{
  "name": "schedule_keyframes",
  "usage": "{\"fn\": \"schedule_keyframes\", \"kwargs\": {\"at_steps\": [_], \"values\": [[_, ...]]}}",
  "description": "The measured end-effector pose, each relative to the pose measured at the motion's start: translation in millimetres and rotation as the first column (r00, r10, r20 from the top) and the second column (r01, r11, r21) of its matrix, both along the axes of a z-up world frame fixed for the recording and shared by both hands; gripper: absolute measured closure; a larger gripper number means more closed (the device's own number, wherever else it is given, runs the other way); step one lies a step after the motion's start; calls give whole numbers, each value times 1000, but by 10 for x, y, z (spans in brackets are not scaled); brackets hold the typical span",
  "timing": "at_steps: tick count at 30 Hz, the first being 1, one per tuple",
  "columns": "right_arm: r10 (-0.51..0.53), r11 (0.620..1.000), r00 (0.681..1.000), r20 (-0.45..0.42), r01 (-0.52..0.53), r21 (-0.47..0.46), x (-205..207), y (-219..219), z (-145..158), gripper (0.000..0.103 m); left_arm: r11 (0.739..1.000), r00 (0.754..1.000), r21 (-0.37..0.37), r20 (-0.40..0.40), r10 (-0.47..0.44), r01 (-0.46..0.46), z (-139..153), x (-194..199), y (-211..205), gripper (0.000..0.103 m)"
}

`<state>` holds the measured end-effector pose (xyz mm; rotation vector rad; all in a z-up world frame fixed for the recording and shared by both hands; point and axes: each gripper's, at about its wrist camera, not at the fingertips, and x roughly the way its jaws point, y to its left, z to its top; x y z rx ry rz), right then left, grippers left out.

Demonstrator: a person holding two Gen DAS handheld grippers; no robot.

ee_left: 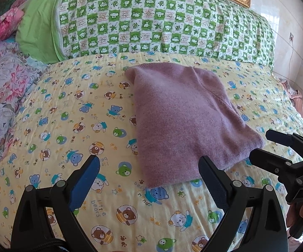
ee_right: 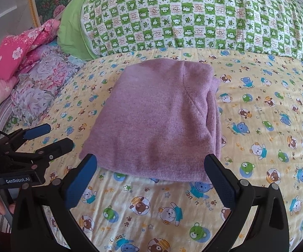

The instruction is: Fold small clothes

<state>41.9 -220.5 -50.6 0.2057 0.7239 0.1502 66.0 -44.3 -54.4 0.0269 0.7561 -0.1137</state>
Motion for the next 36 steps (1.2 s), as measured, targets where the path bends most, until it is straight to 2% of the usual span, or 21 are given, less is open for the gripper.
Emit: {"fn": "schedule_keyframes", "kwargs": {"at_steps": [36], "values": [[12,1000,1000,-1,-12,15,65,-20,46,1,1000,1000,0,-12,13,-13,2,31,-22,7]]}}
